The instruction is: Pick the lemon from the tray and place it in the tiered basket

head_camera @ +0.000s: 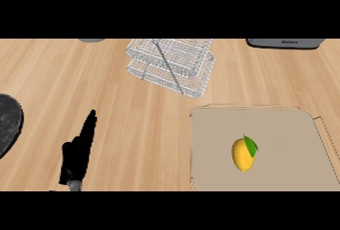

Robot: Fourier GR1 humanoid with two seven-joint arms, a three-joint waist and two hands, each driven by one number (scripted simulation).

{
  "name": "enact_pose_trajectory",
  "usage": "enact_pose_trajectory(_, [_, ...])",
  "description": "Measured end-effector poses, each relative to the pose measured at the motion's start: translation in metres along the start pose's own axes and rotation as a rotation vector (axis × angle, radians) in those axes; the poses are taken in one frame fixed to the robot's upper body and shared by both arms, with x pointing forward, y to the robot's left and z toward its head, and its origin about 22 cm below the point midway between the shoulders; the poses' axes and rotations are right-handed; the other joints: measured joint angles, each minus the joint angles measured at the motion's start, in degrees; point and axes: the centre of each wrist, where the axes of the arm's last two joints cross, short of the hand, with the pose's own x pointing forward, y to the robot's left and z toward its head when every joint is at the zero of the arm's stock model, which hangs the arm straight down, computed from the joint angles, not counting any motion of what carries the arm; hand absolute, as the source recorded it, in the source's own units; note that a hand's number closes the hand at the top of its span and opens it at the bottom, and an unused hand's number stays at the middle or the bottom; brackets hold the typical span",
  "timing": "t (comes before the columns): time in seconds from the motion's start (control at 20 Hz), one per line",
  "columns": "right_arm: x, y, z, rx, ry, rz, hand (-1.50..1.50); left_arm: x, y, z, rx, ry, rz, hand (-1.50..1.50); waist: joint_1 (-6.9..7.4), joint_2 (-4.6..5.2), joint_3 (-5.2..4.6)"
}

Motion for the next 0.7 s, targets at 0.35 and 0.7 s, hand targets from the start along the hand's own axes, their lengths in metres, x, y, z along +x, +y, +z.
enact_pose_trajectory(0.35, [0.021,0.015,-0.008,0.015,0.018,0.137,-1.50,-0.001,-0.003,-0.002,-0.009,-0.005,-0.008,0.00,0.81,-0.16,0.14])
enact_pose_trajectory(0.7, [0.034,0.041,-0.012,0.053,0.031,0.240,-1.50,0.000,-0.010,-0.002,-0.009,0.001,0.000,0.00,0.99,-0.30,0.23])
